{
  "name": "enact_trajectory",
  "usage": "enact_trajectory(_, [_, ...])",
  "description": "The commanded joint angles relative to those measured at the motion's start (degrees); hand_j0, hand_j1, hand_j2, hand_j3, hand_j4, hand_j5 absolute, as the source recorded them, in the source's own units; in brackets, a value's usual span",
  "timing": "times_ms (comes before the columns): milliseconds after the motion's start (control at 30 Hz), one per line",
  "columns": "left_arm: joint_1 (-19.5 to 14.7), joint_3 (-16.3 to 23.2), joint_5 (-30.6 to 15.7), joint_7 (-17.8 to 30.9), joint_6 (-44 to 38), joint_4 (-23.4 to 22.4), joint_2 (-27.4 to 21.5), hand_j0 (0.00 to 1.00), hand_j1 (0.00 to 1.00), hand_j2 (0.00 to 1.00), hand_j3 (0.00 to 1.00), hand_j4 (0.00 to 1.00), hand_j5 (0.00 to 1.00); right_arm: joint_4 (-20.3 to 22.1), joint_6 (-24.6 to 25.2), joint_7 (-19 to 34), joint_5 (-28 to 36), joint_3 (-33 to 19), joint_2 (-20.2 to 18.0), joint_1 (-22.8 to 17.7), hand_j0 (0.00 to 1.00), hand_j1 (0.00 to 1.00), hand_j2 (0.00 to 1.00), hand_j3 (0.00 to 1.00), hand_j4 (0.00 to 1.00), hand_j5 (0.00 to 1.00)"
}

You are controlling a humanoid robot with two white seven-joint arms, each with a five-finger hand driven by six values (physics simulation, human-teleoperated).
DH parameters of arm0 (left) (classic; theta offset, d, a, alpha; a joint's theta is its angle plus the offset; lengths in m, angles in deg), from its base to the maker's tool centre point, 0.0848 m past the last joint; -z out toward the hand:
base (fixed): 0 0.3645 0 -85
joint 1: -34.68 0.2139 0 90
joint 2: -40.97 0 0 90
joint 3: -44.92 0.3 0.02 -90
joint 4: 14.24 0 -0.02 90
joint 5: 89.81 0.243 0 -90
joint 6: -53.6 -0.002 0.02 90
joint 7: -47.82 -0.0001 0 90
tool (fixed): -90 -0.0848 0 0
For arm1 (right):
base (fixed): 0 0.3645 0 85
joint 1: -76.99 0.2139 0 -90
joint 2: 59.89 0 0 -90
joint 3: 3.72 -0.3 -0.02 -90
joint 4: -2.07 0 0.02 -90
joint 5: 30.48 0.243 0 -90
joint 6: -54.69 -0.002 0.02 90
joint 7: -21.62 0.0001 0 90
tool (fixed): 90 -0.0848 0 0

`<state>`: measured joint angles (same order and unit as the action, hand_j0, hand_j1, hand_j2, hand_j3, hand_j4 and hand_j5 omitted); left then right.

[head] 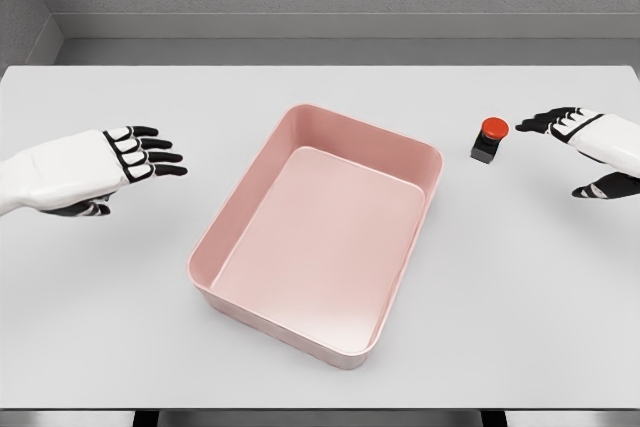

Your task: Put the industrial switch in the basket with both arms

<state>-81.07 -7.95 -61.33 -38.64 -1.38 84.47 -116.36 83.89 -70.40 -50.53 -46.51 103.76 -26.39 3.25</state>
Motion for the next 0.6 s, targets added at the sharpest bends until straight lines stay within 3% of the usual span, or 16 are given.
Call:
enact_trajectory(0, [0.0,0.0,-0.4,0.0,0.0,0.1,-0.1,1.00,1.00,1.00,1.00,1.00,1.00,-0.2,0.1,0.0,0.5,-0.1,-0.1,0.0,1.00,1.00,1.00,1.00,1.00,1.00])
enact_trajectory(133, [-0.4,0.0,-0.4,0.1,0.0,-0.1,-0.1,1.00,1.00,1.00,1.00,1.00,1.00,-0.1,0.1,-0.4,0.2,-0.3,0.0,0.4,1.00,1.00,1.00,1.00,1.00,1.00])
enact_trajectory(200, [-1.2,0.0,0.0,0.8,0.0,-0.4,-0.4,1.00,1.00,1.00,1.00,1.00,1.00,0.0,0.1,-0.3,-0.3,0.1,0.6,2.7,1.00,1.00,1.00,1.00,1.00,1.00])
enact_trajectory(267, [-2.4,0.0,0.0,1.7,0.0,-3.7,-1.1,1.00,1.00,1.00,1.00,1.00,1.00,0.1,0.1,-0.1,-0.4,0.3,1.6,4.7,1.00,1.00,1.00,1.00,1.00,1.00])
enact_trajectory(367, [-2.5,0.0,1.4,2.0,0.0,-8.5,-1.0,1.00,1.00,1.00,1.00,1.00,1.00,0.4,0.1,0.2,-1.0,5.4,3.1,8.7,1.00,1.00,1.00,1.00,1.00,1.00])
enact_trajectory(400, [-2.7,0.1,2.7,4.7,0.0,-9.1,-0.6,1.00,1.00,1.00,1.00,1.00,1.00,0.4,0.1,0.2,-1.5,5.9,3.8,9.6,1.00,1.00,1.00,1.00,1.00,1.00])
enact_trajectory(467, [-2.9,0.0,2.8,5.2,0.0,-11.1,-0.8,1.00,1.00,1.00,1.00,1.00,1.00,0.4,0.1,0.2,-1.7,6.2,4.1,10.3,1.00,1.00,1.00,1.00,1.00,1.00])
enact_trajectory(533, [-3.3,0.0,2.9,5.5,0.0,-11.5,-0.5,1.00,1.00,1.00,1.00,1.00,1.00,0.4,0.1,0.2,-3.9,9.8,4.6,12.7,1.00,1.00,1.00,1.00,1.00,1.00])
enact_trajectory(567, [-3.4,0.0,3.7,7.6,0.0,-11.5,0.2,1.00,1.00,1.00,1.00,1.00,1.00,0.4,0.1,0.2,-5.0,10.3,4.7,13.3,1.00,1.00,1.00,1.00,1.00,1.00])
